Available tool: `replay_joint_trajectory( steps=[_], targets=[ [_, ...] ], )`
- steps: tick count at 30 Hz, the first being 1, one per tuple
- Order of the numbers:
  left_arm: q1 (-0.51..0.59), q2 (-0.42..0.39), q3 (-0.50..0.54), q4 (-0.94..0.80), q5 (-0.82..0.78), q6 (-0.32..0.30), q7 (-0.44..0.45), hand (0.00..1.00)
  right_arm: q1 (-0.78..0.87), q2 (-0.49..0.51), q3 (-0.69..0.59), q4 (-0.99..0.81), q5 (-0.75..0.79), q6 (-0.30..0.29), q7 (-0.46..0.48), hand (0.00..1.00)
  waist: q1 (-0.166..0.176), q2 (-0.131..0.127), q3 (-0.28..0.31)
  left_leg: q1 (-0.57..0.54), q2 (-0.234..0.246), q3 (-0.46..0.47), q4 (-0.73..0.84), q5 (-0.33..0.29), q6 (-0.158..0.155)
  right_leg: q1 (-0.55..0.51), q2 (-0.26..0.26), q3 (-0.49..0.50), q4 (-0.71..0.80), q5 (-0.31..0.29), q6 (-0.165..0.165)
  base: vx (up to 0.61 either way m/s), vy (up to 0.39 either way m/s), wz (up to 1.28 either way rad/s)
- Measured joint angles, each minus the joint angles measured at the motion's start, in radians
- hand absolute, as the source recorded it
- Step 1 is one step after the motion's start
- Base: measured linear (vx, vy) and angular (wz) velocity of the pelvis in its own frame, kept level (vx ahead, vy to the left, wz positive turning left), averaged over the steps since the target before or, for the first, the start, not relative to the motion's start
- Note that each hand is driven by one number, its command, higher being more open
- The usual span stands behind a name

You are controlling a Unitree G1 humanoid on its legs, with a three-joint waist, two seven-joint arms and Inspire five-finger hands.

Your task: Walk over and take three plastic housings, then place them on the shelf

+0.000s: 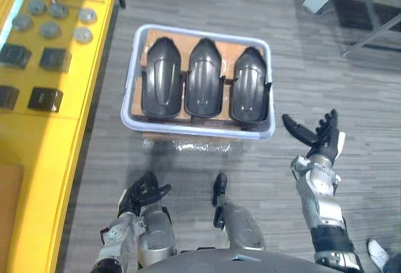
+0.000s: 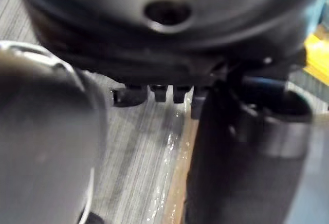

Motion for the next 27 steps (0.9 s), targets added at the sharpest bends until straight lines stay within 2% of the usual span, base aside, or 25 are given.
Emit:
replay_joint_trajectory(
  steps=[2,5,12,13,18,22,27],
  targets=[
    [-0.001,-0.002,0.0,-0.028,0.0,-0.001,-0.004,1.0,-0.096,-0.049,-0.014,0.048,-0.002,-0.001,-0.027,1.0,0.003,0.008,0.026,-0.016,-0.002,-0.007,0.0,0.01,0.008,-0.011,0.0,-0.003,-0.002,0.01,-0.003,0.0,0.004,0.05],
    [-0.014,-0.016,0.003,-0.028,0.001,-0.004,-0.015,1.0,-0.243,-0.157,-0.036,0.166,-0.002,-0.002,-0.062,1.0,0.025,0.024,0.04,-0.047,-0.004,-0.017,0.003,0.011,0.01,-0.036,0.0,-0.01,-0.003,0.013,-0.001,0.01,0.008,0.07],
    [-0.056,-0.052,0.03,-0.005,-0.011,-0.002,-0.043,1.0,-0.428,-0.297,-0.033,0.428,0.002,-0.004,-0.049,1.0,0.053,0.078,0.094,-0.102,-0.014,-0.066,0.045,-0.001,0.02,-0.046,-0.014,-0.051,0.0,0.012,-0.001,-0.01,0.02,0.17],
    [-0.068,-0.057,0.03,0.007,-0.02,-0.002,-0.053,1.0,-0.463,-0.319,-0.032,0.489,0.02,-0.004,-0.038,1.0,0.054,0.09,0.106,-0.105,-0.022,-0.075,0.046,-0.002,0.022,-0.046,-0.021,-0.055,0.003,0.011,0.0,-0.03,0.042,0.12],
    [-0.093,-0.062,0.029,0.035,-0.038,-0.001,-0.074,1.0,-0.566,-0.402,0.019,0.695,0.074,-0.004,0.05,1.0,0.064,0.121,0.127,-0.139,-0.043,-0.109,0.065,-0.008,0.029,-0.073,-0.043,-0.068,0.023,0.011,0.001,-0.03,0.037,0.09],
    [-0.106,-0.063,0.021,0.048,-0.043,-0.016,-0.091,1.0,-0.621,-0.463,0.049,0.795,0.086,-0.003,0.127,1.0,0.075,0.143,0.136,-0.182,-0.044,-0.142,0.099,-0.013,0.03,-0.093,-0.047,-0.092,0.046,0.003,-0.003,-0.04,0.006,0.16],
    [-0.113,-0.064,0.014,0.054,-0.045,-0.021,-0.099,1.0,-0.69,-0.5,0.115,0.849,0.077,-0.001,0.21,1.0,0.081,0.156,0.141,-0.203,-0.053,-0.197,0.115,-0.015,0.028,-0.107,-0.053,-0.112,0.076,-0.008,-0.007,-0.05,-0.005,0.11]
  ],
)
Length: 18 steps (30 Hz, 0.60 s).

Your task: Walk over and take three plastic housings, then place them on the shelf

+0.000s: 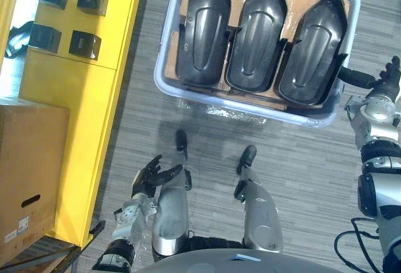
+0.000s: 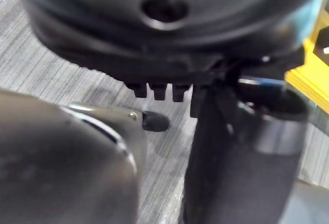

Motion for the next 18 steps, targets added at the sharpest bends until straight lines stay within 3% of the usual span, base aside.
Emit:
replay_joint_trajectory(
  steps=[11,18],
  targets=[
    [0.0,0.001,-0.017,0.008,-0.002,-0.02,-0.006,1.0,-0.039,-0.029,0.032,0.034,-0.041,0.014,0.058,1.0,0.02,0.008,0.0,-0.014,-0.015,-0.042,-0.001,0.01,0.003,-0.031,-0.015,-0.007,0.051,-0.021,-0.003,-0.02,-0.021,0.02],
    [0.003,0.004,-0.017,0.007,-0.001,-0.022,-0.006,1.0,-0.083,-0.07,0.033,0.014,-0.132,0.014,-0.046,1.0,0.019,0.008,0.0,-0.007,-0.014,-0.044,0.0,0.011,0.004,-0.024,-0.015,-0.009,0.053,-0.021,-0.003,0.0,0.0,0.0]
  ],
)
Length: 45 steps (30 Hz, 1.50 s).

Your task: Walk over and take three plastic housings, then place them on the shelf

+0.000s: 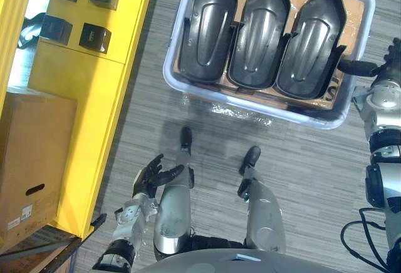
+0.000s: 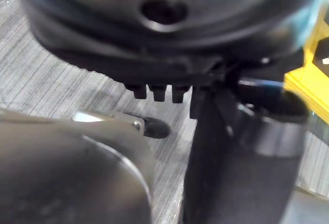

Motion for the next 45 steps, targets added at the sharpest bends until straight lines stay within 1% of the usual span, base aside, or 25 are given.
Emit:
replay_joint_trajectory(
  steps=[2,3,4,5,7,10,13,17,18,21,23,26,27,30,33,36,39,45],
  targets=[
    [0.006,0.002,0.0,0.0,0.0,0.001,-0.001,1.0,-0.003,-0.051,-0.003,-0.072,-0.018,0.0,-0.075,1.0,-0.004,0.0,0.0,0.013,0.0,0.004,-0.002,0.0,0.0,0.013,0.0,0.001,-0.005,0.001,0.001,0.0,0.0,0.0],
    [0.009,0.002,0.0,-0.001,0.0,0.001,-0.002,1.0,-0.005,-0.062,-0.005,-0.096,-0.018,0.0,-0.095,1.0,-0.007,0.0,0.0,0.017,0.0,0.005,-0.002,0.0,0.0,0.015,0.0,0.002,-0.006,0.001,0.001,0.01,-0.021,-0.04],
    [0.014,0.004,0.0,-0.004,0.0,0.001,-0.004,1.0,-0.007,-0.082,-0.007,-0.137,-0.018,-0.001,-0.121,1.0,-0.013,0.0,0.0,0.021,0.0,0.007,-0.004,0.0,0.0,0.018,0.001,0.005,-0.007,0.001,0.001,0.01,-0.023,-0.07],
    [0.025,0.007,0.0,-0.011,0.0,0.002,-0.005,1.0,-0.014,-0.103,-0.019,-0.206,-0.018,-0.011,-0.157,1.0,-0.026,-0.001,0.0,0.028,0.001,0.012,-0.006,0.0,0.0,0.022,0.002,0.009,-0.01,0.002,0.002,0.01,-0.026,-0.08],
    [0.031,0.009,0.0,-0.012,0.0,0.003,-0.006,1.0,-0.016,-0.123,-0.043,-0.272,-0.018,-0.029,-0.185,1.0,-0.03,-0.003,0.001,0.044,0.004,0.025,-0.018,0.001,-0.002,0.03,0.006,0.017,-0.023,0.005,0.005,0.01,-0.032,-0.17],
    [0.035,0.017,0.001,-0.014,0.0,0.006,-0.02,1.0,-0.017,-0.123,-0.068,-0.346,-0.017,-0.036,-0.194,1.0,-0.039,-0.01,0.002,0.05,0.014,0.035,-0.023,0.002,-0.004,0.029,0.016,0.024,-0.027,0.006,0.004,0.02,-0.052,-0.13],
    [0.035,0.019,0.002,-0.017,0.0,0.014,-0.027,1.0,-0.01,-0.108,-0.068,-0.349,-0.016,-0.028,-0.153,1.0,-0.039,-0.013,0.003,0.064,0.025,0.038,-0.038,0.008,-0.01,0.035,0.027,0.024,-0.03,0.007,0.003,0.02,-0.059,-0.07],
    [0.035,0.018,0.002,-0.026,0.0,0.023,-0.025,1.0,0.016,-0.061,-0.052,-0.331,-0.005,0.018,-0.058,1.0,-0.027,-0.014,0.002,0.075,0.035,0.038,-0.04,0.009,-0.012,0.049,0.039,0.021,-0.038,0.007,0.002,0.03,-0.049,-0.02],
    [0.035,0.018,0.002,-0.026,0.0,0.023,-0.025,1.0,0.016,-0.055,-0.045,-0.321,-0.005,0.021,-0.047,1.0,-0.026,-0.014,0.002,0.075,0.035,0.038,-0.041,0.009,-0.012,0.05,0.038,0.021,-0.038,0.007,0.002,0.02,-0.025,0.04],
    [0.035,0.017,0.001,-0.027,0.0,0.022,-0.024,1.0,0.016,-0.027,-0.014,-0.253,-0.003,0.041,0.004,1.0,-0.019,-0.014,0.002,0.076,0.031,0.031,-0.054,0.014,-0.014,0.051,0.036,0.012,-0.039,0.007,0.003,0.01,-0.011,0.08],
    [0.035,0.017,0.001,-0.025,-0.001,0.023,-0.022,1.0,0.016,-0.016,0.018,-0.199,0.01,0.058,0.046,1.0,0.002,-0.014,0.002,0.076,0.031,0.028,-0.056,0.014,-0.014,0.052,0.036,0.009,-0.039,0.006,0.002,0.0,-0.009,0.02],
    [0.035,0.019,0.001,-0.006,-0.001,0.023,-0.022,1.0,0.006,0.007,0.057,-0.147,0.016,0.059,0.084,1.0,0.007,-0.014,0.002,0.076,0.029,0.011,-0.067,0.02,-0.014,0.059,0.035,-0.009,-0.039,0.004,0.0,0.0,-0.019,0.14],
    [0.035,0.019,0.001,-0.001,-0.001,0.022,-0.022,1.0,0.003,0.008,0.065,-0.139,0.016,0.06,0.09,1.0,0.007,-0.014,0.002,0.076,0.029,0.007,-0.071,0.023,-0.013,0.06,0.035,-0.015,-0.039,0.003,-0.001,0.0,-0.018,0.19],
    [0.035,0.019,0.0,0.019,-0.001,0.022,-0.022,1.0,-0.01,0.009,0.085,-0.11,0.026,0.063,0.114,1.0,0.023,-0.014,0.002,0.075,0.028,-0.002,-0.084,0.032,-0.013,0.059,0.035,-0.024,-0.039,0.002,-0.001,-0.01,-0.023,0.09],
    [0.035,0.019,-0.009,0.024,-0.016,0.01,-0.021,1.0,-0.029,0.009,0.107,-0.093,0.026,0.082,0.14,1.0,0.033,-0.014,0.002,0.071,0.026,-0.013,-0.088,0.037,-0.012,0.059,0.033,-0.034,-0.035,0.0,-0.003,-0.02,-0.028,0.1],
    [0.035,0.02,-0.019,0.029,-0.024,-0.003,-0.022,1.0,-0.029,0.009,0.114,-0.091,0.025,0.083,0.17,1.0,0.033,-0.014,0.002,0.056,0.022,-0.027,-0.088,0.04,-0.008,0.039,0.024,-0.043,-0.004,-0.016,-0.005,-0.03,-0.032,0.12],
    [0.035,0.019,-0.02,0.029,-0.024,-0.003,-0.015,1.0,-0.029,0.025,0.114,-0.067,0.023,0.095,0.194,1.0,0.033,-0.014,0.002,0.05,0.017,-0.029,-0.088,0.046,-0.011,0.026,0.017,-0.043,0.014,-0.024,-0.003,-0.02,-0.03,0.04],
    [0.035,0.019,-0.02,0.03,-0.024,-0.003,-0.004,1.0,-0.026,0.037,0.114,-0.054,-0.025,0.105,0.193,1.0,0.032,-0.015,0.002,0.051,0.018,-0.029,-0.086,0.047,-0.011,0.026,0.017,-0.042,0.016,-0.024,-0.003,-0.01,-0.025,-0.01]
  ],
)
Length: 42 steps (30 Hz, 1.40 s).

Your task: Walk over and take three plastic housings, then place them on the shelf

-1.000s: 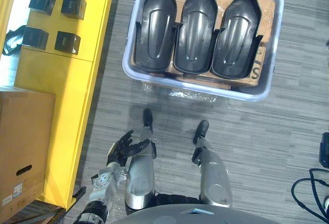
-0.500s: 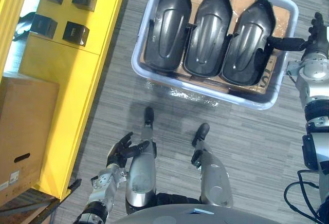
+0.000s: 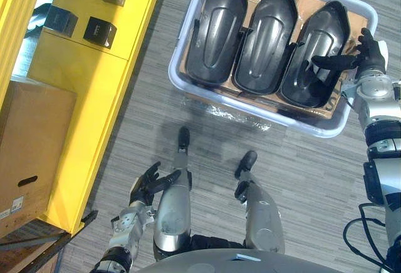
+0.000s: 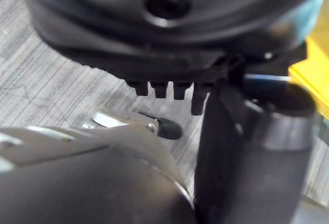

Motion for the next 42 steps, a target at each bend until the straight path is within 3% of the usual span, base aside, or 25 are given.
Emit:
replay_joint_trajectory(
  steps=[2,3,7,11,18,33,39,42],
  targets=[
    [0.0,0.0,0.0,0.0,0.0,0.001,0.001,1.0,0.001,0.0,0.0,0.0,-0.014,0.018,-0.001,1.0,0.0,0.0,0.0,0.0,0.0,0.001,0.0,0.0,0.0,0.0,0.0,0.001,0.0,0.0,0.0,-0.01,-0.038,-0.01],
    [0.0,0.0,0.0,0.0,0.0,0.001,0.002,1.0,0.004,0.001,0.0,0.0,-0.029,0.029,-0.001,0.0,0.0,0.0,0.0,0.0,0.001,0.001,0.0,0.0,0.0,0.0,0.0,0.001,0.0,0.0,0.0,0.0,0.0,0.0],
    [0.0,0.001,0.0,0.0,-0.003,0.005,0.009,1.0,0.019,0.019,0.0,-0.021,-0.085,0.068,-0.028,0.0,-0.001,-0.011,-0.002,0.007,0.006,0.011,0.0,0.0,0.0,0.0,0.005,0.01,-0.001,0.0,-0.001,0.0,-0.047,-0.08],
    [0.0,0.018,0.001,0.0,-0.004,0.003,0.015,1.0,0.027,0.021,0.002,-0.031,-0.16,0.134,-0.054,0.0,-0.004,-0.04,-0.003,0.013,0.014,0.018,-0.001,-0.002,-0.002,0.001,0.013,0.016,-0.003,-0.001,-0.003,0.0,-0.045,-0.07],
    [0.0,0.02,0.002,0.0,-0.008,0.004,0.016,1.0,0.044,0.038,0.02,-0.029,-0.187,0.209,-0.079,0.0,-0.005,-0.046,-0.003,0.019,0.014,0.019,-0.003,-0.001,-0.003,0.006,0.013,0.017,-0.005,-0.001,-0.003,0.0,-0.02,0.0],
    [0.025,0.024,0.03,-0.043,-0.002,0.028,0.015,1.0,0.173,0.047,-0.049,-0.169,-0.226,0.253,-0.045,0.0,-0.016,-0.059,-0.004,0.12,0.012,0.033,-0.028,-0.001,-0.003,0.113,0.016,0.013,-0.039,-0.001,0.0,0.01,-0.018,0.0],
    [0.06,0.021,0.052,-0.156,0.001,0.025,0.008,1.0,0.264,0.06,-0.147,-0.275,-0.253,0.256,-0.084,0.0,-0.037,-0.094,-0.023,0.171,0.007,0.04,-0.03,-0.022,0.004,0.187,0.019,0.009,-0.089,0.006,0.016,0.01,-0.003,0.02],
    [0.109,0.016,0.04,-0.362,0.001,0.045,0.018,1.0,0.367,0.143,-0.216,-0.437,-0.312,0.255,-0.157,0.0,-0.061,-0.117,-0.099,0.176,-0.003,0.045,-0.033,-0.037,0.006,0.212,0.017,0.006,-0.134,0.017,0.027,0.06,-0.002,0.01]
  ],
)
